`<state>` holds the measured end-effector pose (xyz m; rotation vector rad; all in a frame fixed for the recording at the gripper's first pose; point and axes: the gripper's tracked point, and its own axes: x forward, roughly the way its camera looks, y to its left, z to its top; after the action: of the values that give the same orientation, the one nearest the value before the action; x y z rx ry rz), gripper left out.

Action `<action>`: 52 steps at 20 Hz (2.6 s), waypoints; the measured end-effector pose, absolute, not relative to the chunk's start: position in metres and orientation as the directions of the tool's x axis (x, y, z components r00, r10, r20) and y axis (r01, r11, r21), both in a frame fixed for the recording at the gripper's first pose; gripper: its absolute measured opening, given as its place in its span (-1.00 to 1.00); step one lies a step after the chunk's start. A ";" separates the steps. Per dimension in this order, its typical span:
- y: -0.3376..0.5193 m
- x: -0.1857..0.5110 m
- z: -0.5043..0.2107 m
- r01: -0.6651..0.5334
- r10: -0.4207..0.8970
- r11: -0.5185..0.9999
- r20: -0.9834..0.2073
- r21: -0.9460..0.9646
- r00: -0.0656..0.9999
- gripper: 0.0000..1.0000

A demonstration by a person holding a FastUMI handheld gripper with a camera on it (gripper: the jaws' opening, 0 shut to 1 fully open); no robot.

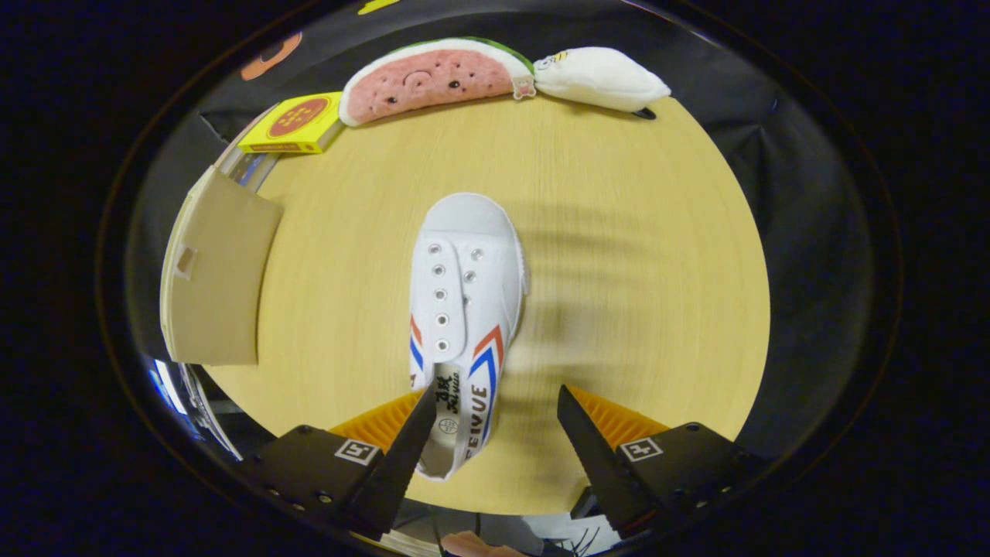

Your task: Open the storage box then place both shoes into the box .Put the left shoe in first, then the right shoe, with the right side of both shoes facing outward in a uniform manner.

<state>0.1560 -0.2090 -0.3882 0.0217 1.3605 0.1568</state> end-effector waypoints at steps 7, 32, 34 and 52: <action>-0.214 0.170 -0.411 -0.121 0.086 0.991 -0.970 0.060 0.228 0.50; -0.141 0.136 -0.277 0.010 0.431 0.882 -0.815 0.472 0.388 -1.00; -0.109 0.133 -0.247 -0.021 0.433 0.884 -0.801 0.467 0.413 -1.00; 0.160 0.149 -0.211 -0.070 0.291 0.949 -0.771 0.306 0.567 -1.00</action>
<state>0.1494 0.1599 -0.2106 0.2534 0.9467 0.2145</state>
